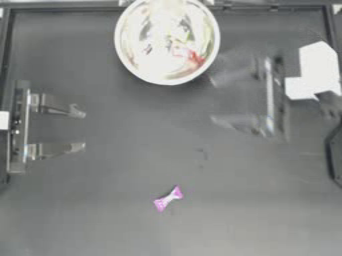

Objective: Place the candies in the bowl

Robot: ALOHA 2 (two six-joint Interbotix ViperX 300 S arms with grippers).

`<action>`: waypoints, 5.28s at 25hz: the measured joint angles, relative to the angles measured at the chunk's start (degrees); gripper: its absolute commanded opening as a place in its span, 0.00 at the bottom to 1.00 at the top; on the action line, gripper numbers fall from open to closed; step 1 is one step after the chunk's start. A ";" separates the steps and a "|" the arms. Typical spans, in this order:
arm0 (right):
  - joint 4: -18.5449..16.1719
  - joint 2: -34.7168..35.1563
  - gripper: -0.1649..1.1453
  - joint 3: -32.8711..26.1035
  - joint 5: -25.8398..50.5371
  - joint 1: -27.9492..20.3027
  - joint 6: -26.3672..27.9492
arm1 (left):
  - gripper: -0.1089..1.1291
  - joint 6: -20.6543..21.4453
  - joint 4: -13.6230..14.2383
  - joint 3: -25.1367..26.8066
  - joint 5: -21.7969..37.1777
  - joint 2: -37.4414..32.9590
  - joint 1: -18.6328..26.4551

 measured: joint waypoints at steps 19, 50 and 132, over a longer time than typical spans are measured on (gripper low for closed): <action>3.96 -18.37 0.87 9.49 10.20 10.46 1.41 | 0.85 -11.07 -0.09 -8.26 11.34 9.40 1.32; 4.22 -18.46 0.87 11.78 9.84 10.46 1.58 | 0.85 -33.13 14.77 -32.61 25.75 47.02 -8.79; 5.19 -22.15 0.86 14.77 8.61 11.69 1.58 | 0.43 -44.74 38.67 -45.18 35.95 49.66 -3.34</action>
